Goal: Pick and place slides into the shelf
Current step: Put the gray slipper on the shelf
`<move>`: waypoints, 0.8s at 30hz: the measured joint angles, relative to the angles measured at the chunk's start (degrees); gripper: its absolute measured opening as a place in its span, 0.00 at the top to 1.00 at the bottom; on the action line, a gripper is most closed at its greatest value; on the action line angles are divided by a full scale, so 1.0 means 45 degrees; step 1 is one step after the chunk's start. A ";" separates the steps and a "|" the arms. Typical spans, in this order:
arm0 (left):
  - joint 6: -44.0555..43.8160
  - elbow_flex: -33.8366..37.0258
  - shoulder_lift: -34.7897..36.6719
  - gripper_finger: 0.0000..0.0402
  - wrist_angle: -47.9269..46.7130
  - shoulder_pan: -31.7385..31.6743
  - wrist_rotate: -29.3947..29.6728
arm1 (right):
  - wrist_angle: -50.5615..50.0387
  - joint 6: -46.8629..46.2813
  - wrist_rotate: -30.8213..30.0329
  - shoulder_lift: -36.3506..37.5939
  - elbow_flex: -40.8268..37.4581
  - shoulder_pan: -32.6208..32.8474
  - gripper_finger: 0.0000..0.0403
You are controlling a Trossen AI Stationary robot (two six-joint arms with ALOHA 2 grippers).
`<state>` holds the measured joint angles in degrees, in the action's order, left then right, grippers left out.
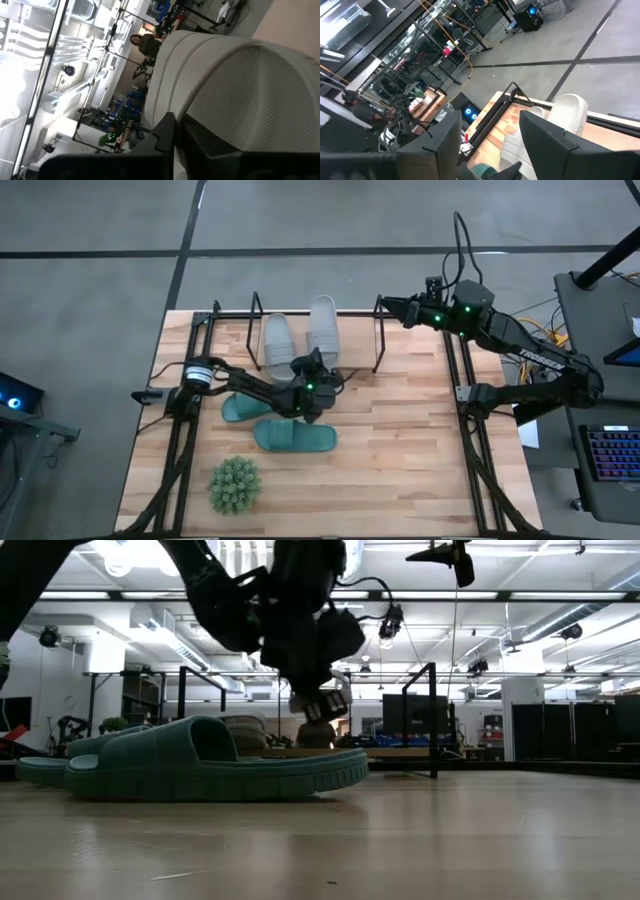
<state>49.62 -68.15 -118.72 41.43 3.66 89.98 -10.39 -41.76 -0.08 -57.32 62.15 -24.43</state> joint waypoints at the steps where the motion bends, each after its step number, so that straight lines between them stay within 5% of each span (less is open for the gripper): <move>1: 0.0003 -0.0227 -0.0123 1.00 0.0012 0.0000 0.0001 | -0.0031 0.0000 0.0000 0.0000 0.0000 0.0000 0.52; 8: 0.0000 -0.0963 -0.0908 1.00 -0.0007 0.0008 -0.0015 | -0.0029 0.0000 0.0000 0.0000 -0.0001 0.0004 0.52; 24: -0.1291 0.0539 -0.0994 1.00 0.0013 0.0024 0.0012 | -0.0050 0.0102 0.0000 -0.0019 -0.0005 0.0001 0.52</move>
<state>43.81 -65.73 -123.20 41.49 3.77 90.03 -10.62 -41.30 -0.08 -57.41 62.13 -24.42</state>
